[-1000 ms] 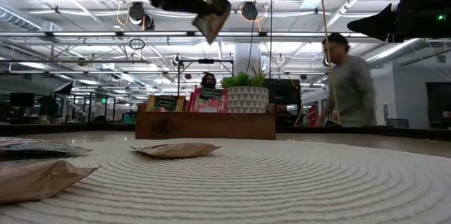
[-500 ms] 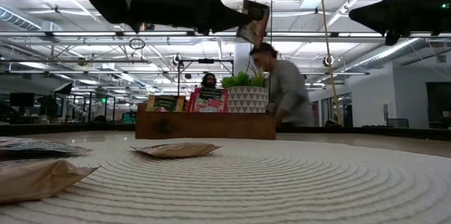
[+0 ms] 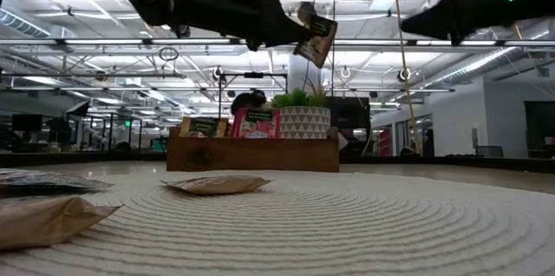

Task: Pick & Place Tea
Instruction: Put the vanilla tea bag into the wooden organizer

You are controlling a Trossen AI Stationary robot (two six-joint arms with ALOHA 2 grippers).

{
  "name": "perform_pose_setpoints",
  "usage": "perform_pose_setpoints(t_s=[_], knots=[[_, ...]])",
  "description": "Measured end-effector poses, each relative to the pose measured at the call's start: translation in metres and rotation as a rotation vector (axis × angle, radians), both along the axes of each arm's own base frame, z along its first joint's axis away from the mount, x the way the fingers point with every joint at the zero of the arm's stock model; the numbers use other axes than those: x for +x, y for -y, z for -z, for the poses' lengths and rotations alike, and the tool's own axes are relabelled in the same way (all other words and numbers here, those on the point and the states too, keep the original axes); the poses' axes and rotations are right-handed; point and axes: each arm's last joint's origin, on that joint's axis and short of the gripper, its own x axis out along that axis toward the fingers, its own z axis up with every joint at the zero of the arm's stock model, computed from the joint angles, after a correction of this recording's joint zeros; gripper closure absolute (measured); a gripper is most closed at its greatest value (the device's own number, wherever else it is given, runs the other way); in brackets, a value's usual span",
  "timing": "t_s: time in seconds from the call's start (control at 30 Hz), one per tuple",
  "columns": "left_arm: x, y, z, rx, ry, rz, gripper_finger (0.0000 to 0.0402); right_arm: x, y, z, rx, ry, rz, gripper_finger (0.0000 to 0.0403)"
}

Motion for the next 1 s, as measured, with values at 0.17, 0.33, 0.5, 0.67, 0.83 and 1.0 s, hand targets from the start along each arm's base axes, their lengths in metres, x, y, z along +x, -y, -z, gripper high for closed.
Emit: perform_pose_setpoints(t_s=[0.17, 0.33, 0.5, 0.67, 0.83, 1.0], knots=[[0.011, -0.001, 0.006, -0.006, -0.007, -0.002, 0.0401, 0.059, 0.005, -0.04, -0.05, -0.309, 0.032, 0.0295], [0.019, -0.004, 0.019, -0.007, -0.056, -0.038, 0.0401, 0.11, 0.023, -0.079, 0.05, -0.547, -0.033, 0.0266], [0.021, -0.003, 0.022, 0.021, -0.087, -0.046, 0.0401, 0.143, 0.032, -0.094, 0.161, -0.656, -0.143, 0.0245], [0.02, -0.004, 0.024, 0.049, -0.112, -0.05, 0.0401, 0.155, 0.032, -0.083, 0.191, -0.729, -0.157, 0.0236], [0.02, -0.004, 0.024, 0.076, -0.128, -0.048, 0.0401, 0.154, 0.034, -0.081, 0.246, -0.727, -0.128, 0.0241], [0.02, -0.004, 0.023, 0.105, -0.124, -0.045, 0.0401, 0.152, 0.033, -0.08, 0.283, -0.735, -0.11, 0.0246]])
